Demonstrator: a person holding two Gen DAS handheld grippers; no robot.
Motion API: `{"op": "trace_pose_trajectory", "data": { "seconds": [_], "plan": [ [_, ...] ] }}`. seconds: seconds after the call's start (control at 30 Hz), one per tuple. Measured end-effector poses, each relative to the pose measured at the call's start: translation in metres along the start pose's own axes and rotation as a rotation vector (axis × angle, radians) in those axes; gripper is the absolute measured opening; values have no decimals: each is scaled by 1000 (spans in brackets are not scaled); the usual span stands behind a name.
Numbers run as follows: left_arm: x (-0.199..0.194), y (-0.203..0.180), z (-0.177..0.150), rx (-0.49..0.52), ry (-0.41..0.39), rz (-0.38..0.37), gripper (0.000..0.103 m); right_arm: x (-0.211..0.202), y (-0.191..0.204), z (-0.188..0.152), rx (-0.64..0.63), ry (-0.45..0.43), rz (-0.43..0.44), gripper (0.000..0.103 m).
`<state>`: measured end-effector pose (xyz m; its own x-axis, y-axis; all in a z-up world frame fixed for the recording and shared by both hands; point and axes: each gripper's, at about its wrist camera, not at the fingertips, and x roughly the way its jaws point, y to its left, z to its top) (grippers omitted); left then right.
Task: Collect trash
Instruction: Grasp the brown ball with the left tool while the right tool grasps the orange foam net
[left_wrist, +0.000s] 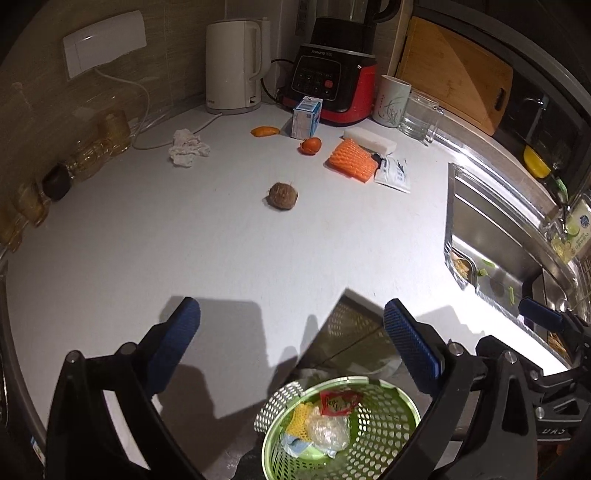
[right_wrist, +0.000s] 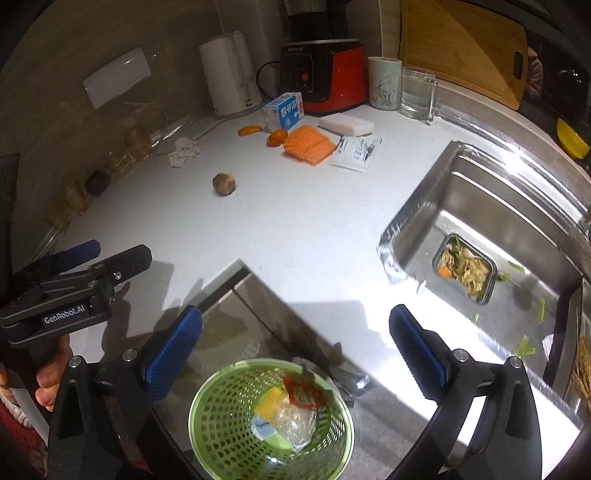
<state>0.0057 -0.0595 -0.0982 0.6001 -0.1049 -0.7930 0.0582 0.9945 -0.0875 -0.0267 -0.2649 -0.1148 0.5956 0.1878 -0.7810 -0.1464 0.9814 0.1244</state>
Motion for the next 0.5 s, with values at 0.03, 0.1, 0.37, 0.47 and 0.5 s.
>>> {"op": "trace_pose_trajectory", "data": {
  "seconds": [0.03, 0.1, 0.37, 0.47, 0.5],
  "plan": [
    [12, 1, 10, -4, 1, 2, 95, 9, -1, 14, -1, -3, -10, 100],
    [36, 3, 28, -10, 7, 0, 95, 29, -5, 39, 1, -7, -18, 100],
    [118, 12, 75, -66, 41, -14, 93, 115, -11, 123, -5, -17, -15, 100],
    [138, 15, 84, -84, 48, -1, 86, 138, -12, 142, -9, -27, -21, 100],
    [144, 17, 86, -91, 54, 3, 85, 145, -13, 147, -11, -26, -21, 100]
  ]
}}
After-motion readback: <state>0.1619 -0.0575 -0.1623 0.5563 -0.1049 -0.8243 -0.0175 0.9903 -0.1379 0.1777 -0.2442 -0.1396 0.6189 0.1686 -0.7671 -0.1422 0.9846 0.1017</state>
